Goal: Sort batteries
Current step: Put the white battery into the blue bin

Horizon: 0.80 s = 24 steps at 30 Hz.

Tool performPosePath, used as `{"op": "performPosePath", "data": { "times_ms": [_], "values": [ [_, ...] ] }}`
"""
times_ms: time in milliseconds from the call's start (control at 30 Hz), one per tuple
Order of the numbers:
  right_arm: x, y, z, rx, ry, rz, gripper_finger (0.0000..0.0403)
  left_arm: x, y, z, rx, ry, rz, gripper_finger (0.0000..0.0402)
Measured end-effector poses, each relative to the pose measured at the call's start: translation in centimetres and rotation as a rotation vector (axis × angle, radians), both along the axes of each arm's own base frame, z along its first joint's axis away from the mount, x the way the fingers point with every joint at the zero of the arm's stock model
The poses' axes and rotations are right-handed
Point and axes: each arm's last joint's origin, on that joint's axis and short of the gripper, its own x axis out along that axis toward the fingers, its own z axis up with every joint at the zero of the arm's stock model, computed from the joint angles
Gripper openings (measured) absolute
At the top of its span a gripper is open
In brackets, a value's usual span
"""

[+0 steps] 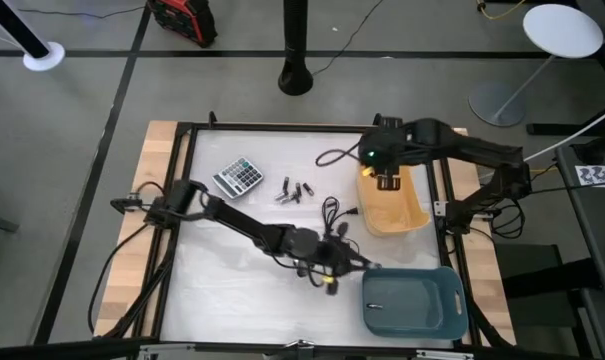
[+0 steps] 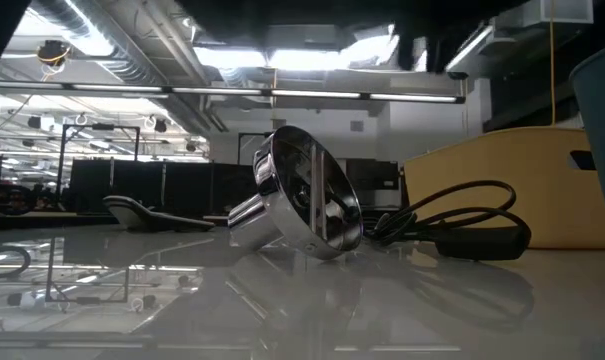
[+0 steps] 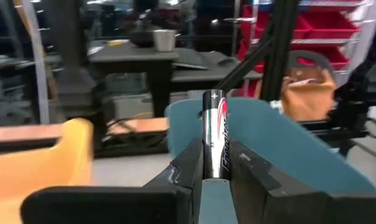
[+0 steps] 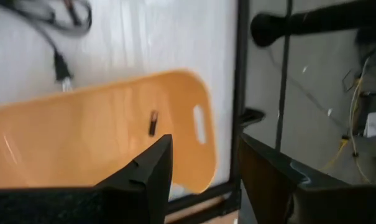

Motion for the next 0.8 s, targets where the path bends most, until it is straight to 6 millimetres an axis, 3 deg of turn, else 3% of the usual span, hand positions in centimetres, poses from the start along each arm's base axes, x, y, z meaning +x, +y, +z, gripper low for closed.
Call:
{"op": "performPosePath", "data": {
  "times_ms": [200, 467, 633, 800],
  "values": [
    [-0.3, 0.2, 2.9, 0.04, -0.132, 0.019, 0.0177, 2.7, -3.0, -0.8, -0.012, -0.004, -0.075, 0.0059],
    [0.1, 0.6, 2.9, 0.204, -0.2, -0.024, 0.0177, 2.8, -6.5, -1.4, 0.037, -0.021, -0.13, 0.006],
    [0.3, 0.7, 2.8, 0.255, -0.23, -0.041, 0.0177, 2.7, -6.5, -1.9, 0.053, 0.032, -0.091, 0.0063],
    [0.3, 0.7, 2.8, 0.256, -0.232, -0.044, 0.0177, 2.9, -5.9, -2.5, 0.05, 0.092, -0.063, 0.0104]
  ]
}}
